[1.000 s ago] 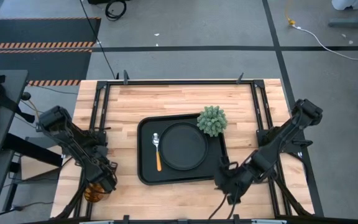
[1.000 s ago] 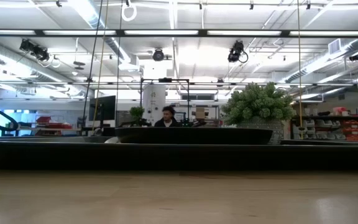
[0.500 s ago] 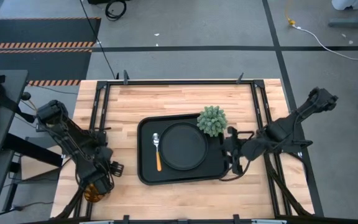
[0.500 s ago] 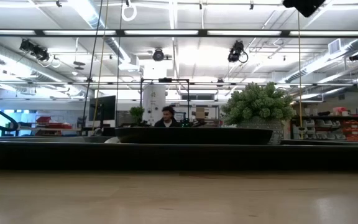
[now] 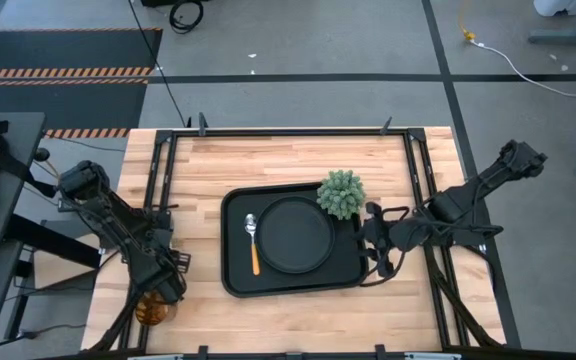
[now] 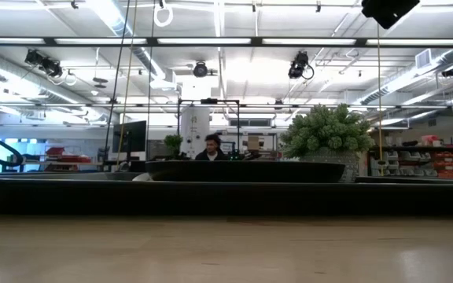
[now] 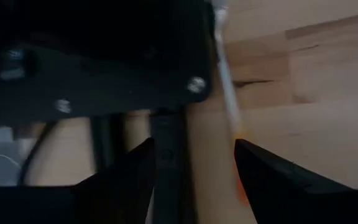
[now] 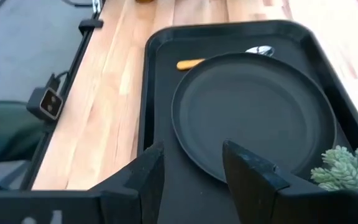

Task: Pick and place plate/cup/fork/spoon on tray
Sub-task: Put the orange fork on the black tray to the left of the orange spoon

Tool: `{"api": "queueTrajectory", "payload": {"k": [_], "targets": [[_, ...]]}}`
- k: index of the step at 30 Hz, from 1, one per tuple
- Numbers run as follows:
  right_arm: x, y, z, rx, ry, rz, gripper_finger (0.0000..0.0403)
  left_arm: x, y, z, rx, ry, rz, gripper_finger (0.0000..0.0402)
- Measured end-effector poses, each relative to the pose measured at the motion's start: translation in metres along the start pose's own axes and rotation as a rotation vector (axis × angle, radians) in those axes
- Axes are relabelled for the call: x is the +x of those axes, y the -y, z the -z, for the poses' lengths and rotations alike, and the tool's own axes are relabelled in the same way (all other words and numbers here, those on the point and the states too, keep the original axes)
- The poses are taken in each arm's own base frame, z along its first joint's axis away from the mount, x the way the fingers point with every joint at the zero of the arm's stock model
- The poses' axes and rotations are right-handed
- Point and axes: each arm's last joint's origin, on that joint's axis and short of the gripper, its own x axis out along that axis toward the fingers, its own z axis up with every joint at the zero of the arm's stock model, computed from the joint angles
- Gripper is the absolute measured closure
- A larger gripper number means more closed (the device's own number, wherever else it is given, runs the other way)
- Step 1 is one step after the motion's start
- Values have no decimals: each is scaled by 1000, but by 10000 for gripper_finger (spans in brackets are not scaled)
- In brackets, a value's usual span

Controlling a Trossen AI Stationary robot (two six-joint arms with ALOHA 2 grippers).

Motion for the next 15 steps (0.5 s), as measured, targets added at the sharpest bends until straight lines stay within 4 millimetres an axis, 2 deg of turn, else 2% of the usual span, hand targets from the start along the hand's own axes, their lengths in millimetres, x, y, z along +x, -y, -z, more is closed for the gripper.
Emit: {"api": "queueTrajectory", "payload": {"k": [7,15], "targets": [[11,1,8,-39,-92,70,236,28,11,1,-21,-77,136,180],[16,3,16,-21,-163,133,236,32,5,-6,-29,-3,77,197]]}}
